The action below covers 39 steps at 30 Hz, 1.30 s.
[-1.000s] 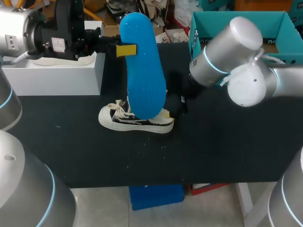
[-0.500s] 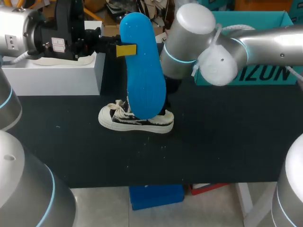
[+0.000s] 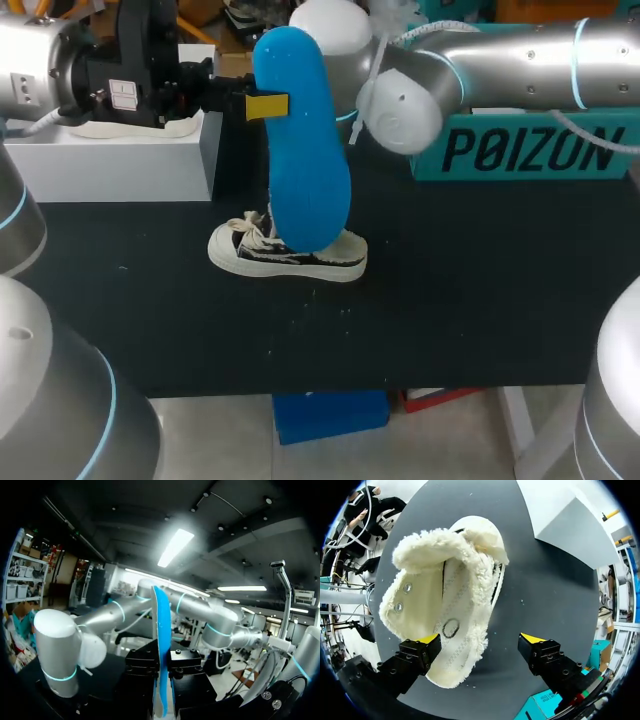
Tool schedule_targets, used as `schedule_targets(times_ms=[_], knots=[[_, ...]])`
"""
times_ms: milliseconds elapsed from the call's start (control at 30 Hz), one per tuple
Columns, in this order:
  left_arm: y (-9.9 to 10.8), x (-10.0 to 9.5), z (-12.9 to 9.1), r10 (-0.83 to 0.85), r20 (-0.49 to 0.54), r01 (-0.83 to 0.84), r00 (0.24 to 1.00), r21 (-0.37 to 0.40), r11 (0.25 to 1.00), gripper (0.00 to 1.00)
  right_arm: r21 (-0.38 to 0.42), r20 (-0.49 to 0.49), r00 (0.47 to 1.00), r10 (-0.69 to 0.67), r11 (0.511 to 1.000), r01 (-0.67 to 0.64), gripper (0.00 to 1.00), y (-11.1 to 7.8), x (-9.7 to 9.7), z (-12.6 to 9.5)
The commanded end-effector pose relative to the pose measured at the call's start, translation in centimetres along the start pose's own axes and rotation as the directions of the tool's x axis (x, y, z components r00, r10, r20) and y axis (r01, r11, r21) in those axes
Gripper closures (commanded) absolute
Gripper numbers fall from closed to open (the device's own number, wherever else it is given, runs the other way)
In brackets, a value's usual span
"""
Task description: Take the shoe out of the shoebox, open the shoe tongue, remove and reinsert the insole, then place the shoe into the shoebox
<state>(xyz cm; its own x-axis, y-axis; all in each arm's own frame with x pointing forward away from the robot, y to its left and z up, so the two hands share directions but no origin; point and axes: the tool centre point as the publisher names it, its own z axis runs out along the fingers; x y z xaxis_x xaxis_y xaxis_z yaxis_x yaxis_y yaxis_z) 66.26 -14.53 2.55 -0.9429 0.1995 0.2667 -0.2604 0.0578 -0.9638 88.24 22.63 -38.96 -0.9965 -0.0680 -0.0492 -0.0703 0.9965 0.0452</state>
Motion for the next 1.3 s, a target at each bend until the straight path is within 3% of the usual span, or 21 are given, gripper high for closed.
schedule_targets(times_ms=[33,167,200,233,1300], knots=[[0.13,-0.04,0.11,0.001,0.001,-0.001,1.000,0.000,1.000,1.00,0.079,-0.016,1.000,0.004,0.997,-0.003,0.00,0.67,-0.53,0.86],[0.13,-0.04,0.11,0.001,0.001,-0.001,1.000,0.000,1.000,1.00,0.065,-0.029,1.000,0.008,0.998,-0.006,0.00,0.83,-0.67,1.39],[0.13,-0.04,0.11,0.001,0.001,-0.001,1.000,0.000,1.000,1.00,0.062,-0.031,0.999,0.013,0.998,-0.011,0.61,0.81,-0.69,1.58],[0.13,-0.04,0.11,0.001,0.001,-0.001,1.000,0.000,1.000,1.00,0.058,-0.034,0.999,0.022,0.998,-0.020,1.00,0.77,-0.69,1.72],[0.13,-0.04,0.11,0.001,0.001,-0.001,1.000,0.000,1.000,1.00,0.051,-0.023,0.999,0.040,0.998,-0.039,1.00,0.29,-0.75,1.18]])
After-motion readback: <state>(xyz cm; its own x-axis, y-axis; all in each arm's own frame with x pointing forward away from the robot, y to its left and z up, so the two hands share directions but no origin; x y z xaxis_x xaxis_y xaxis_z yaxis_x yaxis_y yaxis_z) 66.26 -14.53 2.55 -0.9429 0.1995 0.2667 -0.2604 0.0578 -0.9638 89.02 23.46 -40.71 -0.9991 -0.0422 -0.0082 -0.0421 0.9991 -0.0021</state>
